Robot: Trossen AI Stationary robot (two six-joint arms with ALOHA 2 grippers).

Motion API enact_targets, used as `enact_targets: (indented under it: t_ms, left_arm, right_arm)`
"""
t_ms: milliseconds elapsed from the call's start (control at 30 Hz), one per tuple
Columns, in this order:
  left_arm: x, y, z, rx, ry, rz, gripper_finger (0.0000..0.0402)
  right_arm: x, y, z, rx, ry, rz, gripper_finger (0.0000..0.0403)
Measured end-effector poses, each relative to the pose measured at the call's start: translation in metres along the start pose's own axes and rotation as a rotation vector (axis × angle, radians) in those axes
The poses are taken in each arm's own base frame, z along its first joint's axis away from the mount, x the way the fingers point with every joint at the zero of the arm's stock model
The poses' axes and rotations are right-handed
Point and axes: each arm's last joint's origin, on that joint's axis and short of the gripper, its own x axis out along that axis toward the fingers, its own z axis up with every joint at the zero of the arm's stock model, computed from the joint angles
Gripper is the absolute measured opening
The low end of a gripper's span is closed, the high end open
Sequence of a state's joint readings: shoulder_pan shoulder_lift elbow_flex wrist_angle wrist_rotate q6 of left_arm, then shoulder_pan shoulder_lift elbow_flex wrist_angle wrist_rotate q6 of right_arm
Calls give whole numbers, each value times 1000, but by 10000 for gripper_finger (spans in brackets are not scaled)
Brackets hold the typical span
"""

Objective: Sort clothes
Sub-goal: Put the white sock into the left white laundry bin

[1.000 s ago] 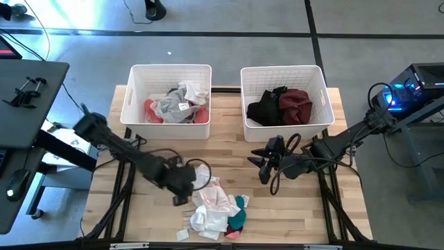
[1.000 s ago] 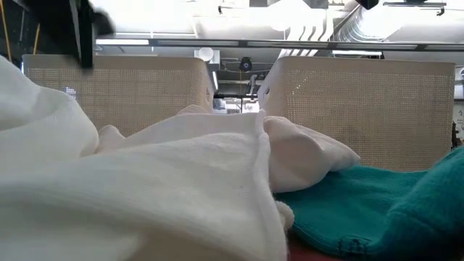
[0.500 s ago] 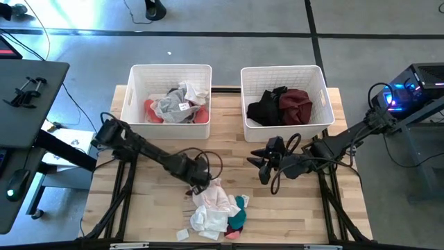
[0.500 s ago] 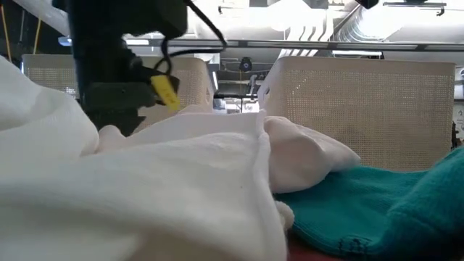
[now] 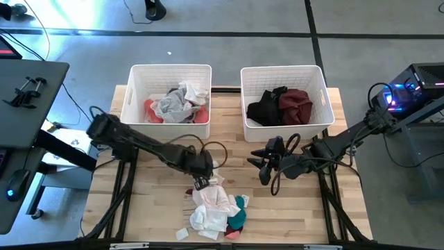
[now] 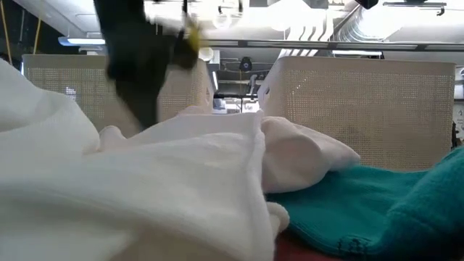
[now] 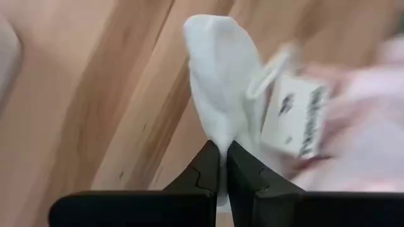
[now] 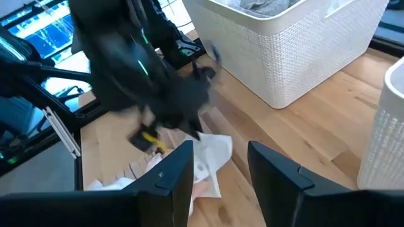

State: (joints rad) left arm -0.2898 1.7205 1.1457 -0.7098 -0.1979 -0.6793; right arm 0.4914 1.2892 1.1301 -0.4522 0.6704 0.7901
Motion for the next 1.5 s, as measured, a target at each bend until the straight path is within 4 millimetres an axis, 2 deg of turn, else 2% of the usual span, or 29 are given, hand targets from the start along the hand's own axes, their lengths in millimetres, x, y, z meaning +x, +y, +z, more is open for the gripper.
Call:
enact_targets:
  t_ms: [100,200,333,467,567,767,900,1033,1233,1367,1500]
  left_arm:
    - [-35,-3,8,26,-119,-38,4]
    - [-82,-5,19,64,-284,-93,2]
    - [-138,-3,30,97,-498,-108,1]
    - [-190,9,47,55,-706,-46,1]
    - [-217,21,62,32,-803,23,1]
    - [-249,59,87,-9,-894,196,1]
    - [-256,86,95,-15,-870,382,1]
    - [-252,114,95,-42,-760,527,1]
    - [-229,158,76,-165,-415,627,1]
    - [-207,181,62,-276,-205,657,2]
    - [-180,198,54,-330,-63,647,34]
  right_arm:
    - [0,-1,0,-15,6,-4,138]
    - [-8,-3,1,9,32,21,138]
    - [-29,-7,10,24,13,83,138]
    - [-55,-15,23,29,-61,115,138]
    - [-69,-23,31,29,-129,102,138]
    - [-79,-29,37,11,-173,91,138]
    - [-77,-28,35,1,-165,85,138]
    - [-72,-26,32,5,-145,82,138]
    - [-66,-22,27,5,-125,68,138]
    - [-62,-19,25,-5,-117,61,138]
    - [-58,-17,22,-3,-108,53,138]
